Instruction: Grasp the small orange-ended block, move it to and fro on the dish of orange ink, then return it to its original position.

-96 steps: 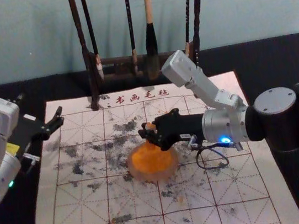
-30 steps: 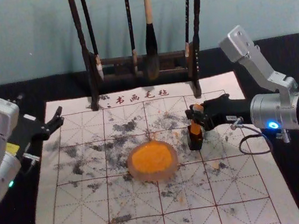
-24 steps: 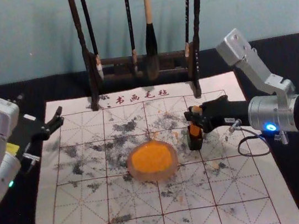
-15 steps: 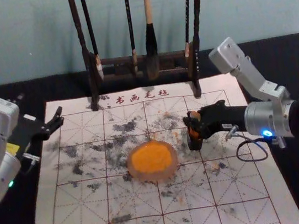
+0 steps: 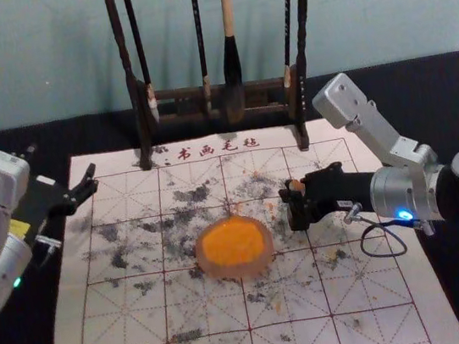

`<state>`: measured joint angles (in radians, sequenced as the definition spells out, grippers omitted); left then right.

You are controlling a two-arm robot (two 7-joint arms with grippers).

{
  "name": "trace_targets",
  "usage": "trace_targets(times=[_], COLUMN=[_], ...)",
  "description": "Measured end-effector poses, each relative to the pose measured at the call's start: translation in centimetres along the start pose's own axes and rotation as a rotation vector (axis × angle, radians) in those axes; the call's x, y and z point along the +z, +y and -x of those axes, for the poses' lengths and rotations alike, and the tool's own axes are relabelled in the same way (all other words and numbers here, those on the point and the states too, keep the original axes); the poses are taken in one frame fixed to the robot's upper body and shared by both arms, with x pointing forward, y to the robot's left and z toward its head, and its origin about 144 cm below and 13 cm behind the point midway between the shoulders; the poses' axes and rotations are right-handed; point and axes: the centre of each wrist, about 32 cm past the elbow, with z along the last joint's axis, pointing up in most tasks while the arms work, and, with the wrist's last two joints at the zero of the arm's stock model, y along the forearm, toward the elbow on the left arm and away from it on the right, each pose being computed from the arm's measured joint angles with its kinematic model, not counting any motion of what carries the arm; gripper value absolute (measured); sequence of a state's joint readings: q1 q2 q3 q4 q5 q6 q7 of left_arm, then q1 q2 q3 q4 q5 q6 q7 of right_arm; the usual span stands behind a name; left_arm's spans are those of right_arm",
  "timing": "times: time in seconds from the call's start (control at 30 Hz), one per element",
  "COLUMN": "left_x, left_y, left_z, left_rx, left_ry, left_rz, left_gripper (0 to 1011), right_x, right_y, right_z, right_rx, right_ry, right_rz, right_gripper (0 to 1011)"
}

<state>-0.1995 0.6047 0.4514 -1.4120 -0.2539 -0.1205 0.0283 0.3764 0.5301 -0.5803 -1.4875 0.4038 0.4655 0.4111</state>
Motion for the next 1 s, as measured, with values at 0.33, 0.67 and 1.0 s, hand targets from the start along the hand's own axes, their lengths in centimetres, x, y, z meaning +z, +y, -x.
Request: trace_targets(times=[0.33, 0.67, 1.0], left_x=[0.0, 0.0, 0.0], left_y=[0.0, 0.0, 0.0], left_z=[0.0, 0.0, 0.0], left_rx=[0.0, 0.0, 0.0], left_ry=[0.0, 0.0, 0.0], left_rz=[0.0, 0.0, 0.0], left_gripper=[1001, 1001, 1001], right_x=[-0.37, -0.35, -0.33], right_y=[0.07, 0.04, 0.02], right_z=[0.28, 0.29, 0.24], right_rx=[-0.014, -0.016, -0.015], right_ry=[-0.035, -0.038, -0.032], right_rz=[-0.01, -0.011, -0.009], right_gripper=[108, 108, 302])
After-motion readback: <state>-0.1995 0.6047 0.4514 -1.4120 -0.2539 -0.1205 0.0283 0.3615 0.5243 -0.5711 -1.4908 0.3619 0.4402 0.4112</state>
